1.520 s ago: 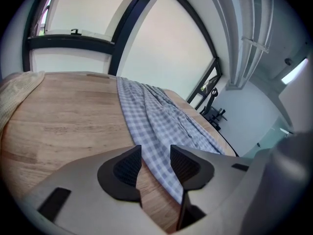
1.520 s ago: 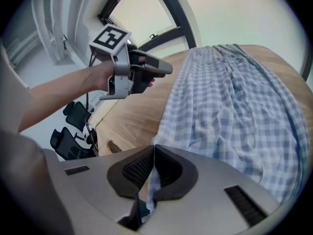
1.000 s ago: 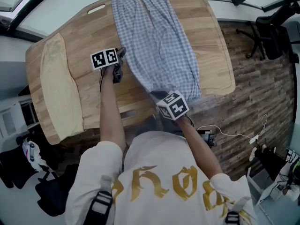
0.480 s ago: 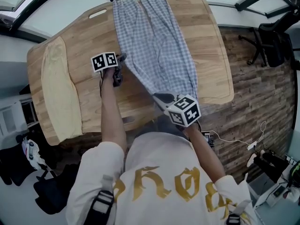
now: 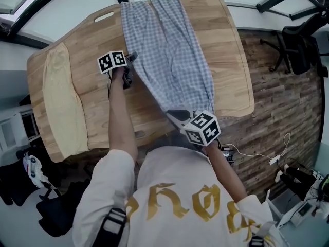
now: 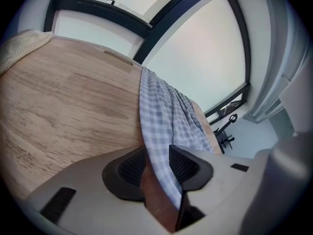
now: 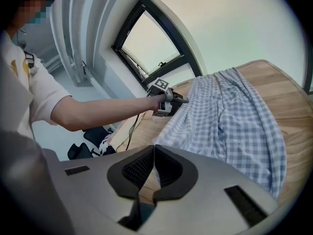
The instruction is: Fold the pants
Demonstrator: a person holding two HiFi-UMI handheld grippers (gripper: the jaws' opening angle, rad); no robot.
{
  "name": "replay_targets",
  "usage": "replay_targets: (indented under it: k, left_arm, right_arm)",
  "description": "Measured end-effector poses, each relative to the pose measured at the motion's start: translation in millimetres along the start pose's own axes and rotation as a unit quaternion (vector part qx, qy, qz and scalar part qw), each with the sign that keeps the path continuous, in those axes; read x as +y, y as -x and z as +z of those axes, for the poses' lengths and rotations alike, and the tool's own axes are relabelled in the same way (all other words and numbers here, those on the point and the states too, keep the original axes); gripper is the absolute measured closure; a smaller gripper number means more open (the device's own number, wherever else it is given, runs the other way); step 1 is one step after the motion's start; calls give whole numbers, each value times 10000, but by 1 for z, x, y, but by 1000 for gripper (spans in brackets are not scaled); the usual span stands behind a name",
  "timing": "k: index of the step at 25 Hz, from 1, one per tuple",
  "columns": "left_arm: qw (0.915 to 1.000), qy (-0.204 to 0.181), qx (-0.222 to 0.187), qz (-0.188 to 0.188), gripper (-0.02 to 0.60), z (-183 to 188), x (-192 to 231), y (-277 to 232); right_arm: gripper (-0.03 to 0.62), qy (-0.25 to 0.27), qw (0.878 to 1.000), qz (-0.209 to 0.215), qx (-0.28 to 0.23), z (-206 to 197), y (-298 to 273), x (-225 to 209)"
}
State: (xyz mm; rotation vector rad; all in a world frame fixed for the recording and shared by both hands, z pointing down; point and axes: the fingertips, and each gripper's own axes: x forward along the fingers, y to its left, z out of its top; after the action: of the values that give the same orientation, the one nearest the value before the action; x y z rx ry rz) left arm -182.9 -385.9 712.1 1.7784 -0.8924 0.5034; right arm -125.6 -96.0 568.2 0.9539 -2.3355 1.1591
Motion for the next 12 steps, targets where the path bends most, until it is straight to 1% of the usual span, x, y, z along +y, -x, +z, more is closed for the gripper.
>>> replay_targets:
  k: [3,4,6,8,10,12]
  left_arm:
    - [9999,32,-91,85,422,7,2,-3]
    - [9998,84,-128,99,436,10,3,-3]
    - [9996,110,-177,197,488,16,6,-3]
    - [9992,-10,-192,349,522,21,7,-1]
    - [9987,-153,-227,419,531,26,4,1]
    - [9984,-216,-319,403,535,33,-2,5]
  right_arm:
    - [566,23,10000,-34,4,0,3,-3]
    - [566,29,10000,-42,10,0,4,-4]
    - [566,29,10000,-51,24,0,5,-6]
    - [566,20,10000,-54,37,-1,6,-9]
    - [566,22,10000,-50,53,-2,7,-10]
    - [566,21,10000,-53,60,-3,8,-11]
